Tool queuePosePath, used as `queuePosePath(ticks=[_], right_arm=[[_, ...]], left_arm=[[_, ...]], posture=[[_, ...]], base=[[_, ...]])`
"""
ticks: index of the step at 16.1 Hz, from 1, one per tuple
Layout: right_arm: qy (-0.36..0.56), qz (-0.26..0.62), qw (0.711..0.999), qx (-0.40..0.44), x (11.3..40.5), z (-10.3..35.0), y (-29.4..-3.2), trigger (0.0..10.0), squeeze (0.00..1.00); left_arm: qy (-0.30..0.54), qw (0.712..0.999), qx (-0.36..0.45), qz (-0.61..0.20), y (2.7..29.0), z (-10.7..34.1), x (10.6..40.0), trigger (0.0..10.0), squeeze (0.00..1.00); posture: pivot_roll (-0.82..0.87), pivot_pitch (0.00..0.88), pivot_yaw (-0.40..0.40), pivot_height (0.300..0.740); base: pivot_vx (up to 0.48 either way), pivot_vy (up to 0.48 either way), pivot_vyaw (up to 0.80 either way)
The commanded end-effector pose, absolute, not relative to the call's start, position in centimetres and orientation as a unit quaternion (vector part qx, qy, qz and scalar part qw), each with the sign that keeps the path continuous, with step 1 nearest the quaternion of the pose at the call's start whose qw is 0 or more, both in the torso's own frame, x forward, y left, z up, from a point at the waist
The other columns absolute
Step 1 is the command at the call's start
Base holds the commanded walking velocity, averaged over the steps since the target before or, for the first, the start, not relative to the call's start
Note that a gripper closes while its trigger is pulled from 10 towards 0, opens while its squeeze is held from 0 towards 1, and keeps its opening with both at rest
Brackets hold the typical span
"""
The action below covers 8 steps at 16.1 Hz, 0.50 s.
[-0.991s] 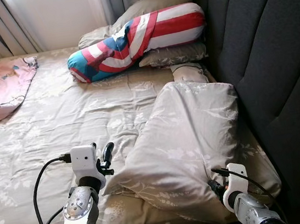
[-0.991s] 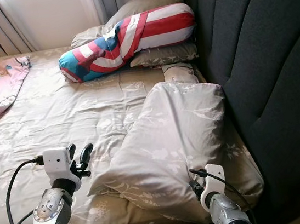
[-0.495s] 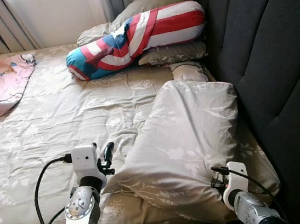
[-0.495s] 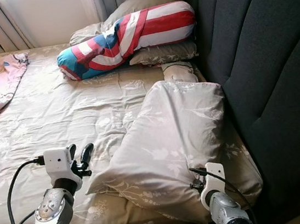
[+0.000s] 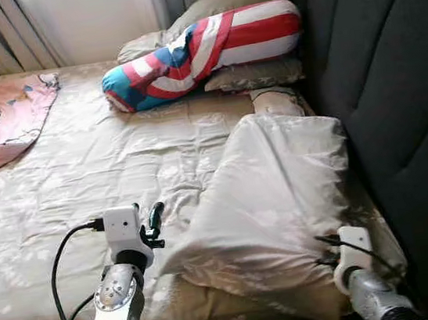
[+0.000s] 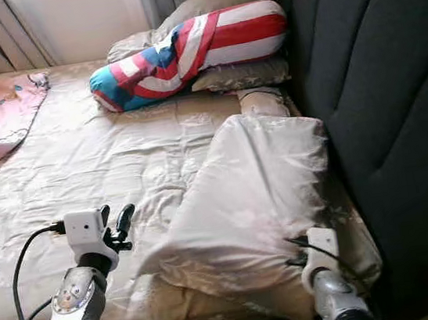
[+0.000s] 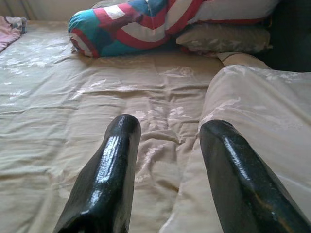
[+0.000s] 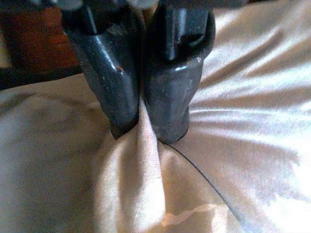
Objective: Clean up the room
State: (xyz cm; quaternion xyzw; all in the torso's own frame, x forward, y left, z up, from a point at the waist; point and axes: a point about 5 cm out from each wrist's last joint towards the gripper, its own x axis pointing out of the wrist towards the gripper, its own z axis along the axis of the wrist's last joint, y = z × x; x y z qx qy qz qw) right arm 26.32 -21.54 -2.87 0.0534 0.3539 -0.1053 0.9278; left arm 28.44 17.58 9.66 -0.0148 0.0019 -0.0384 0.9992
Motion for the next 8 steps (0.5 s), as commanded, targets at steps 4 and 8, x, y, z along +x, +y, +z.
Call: queuePosePath(ticks=[4, 8], right_arm=[[0.259, -0.259, 0.928, -0.068, 27.4, 2.2, -30.5, 0.0, 0.0], [0.248, -0.275, 0.925, -0.08, 27.6, 2.8, -31.2, 0.0, 0.0]], left_arm=[[-0.003, 0.999, -0.014, -0.037, 17.6, 9.7, 28.6, 10.0, 0.0], [-0.004, 0.999, -0.014, -0.039, 17.6, 9.7, 28.6, 10.0, 0.0]], posture=[[-0.02, 0.024, -0.018, 0.644], [-0.02, 0.027, -0.015, 0.644]], base=[[0.0, 0.0, 0.0], [0.0, 0.0, 0.0]])
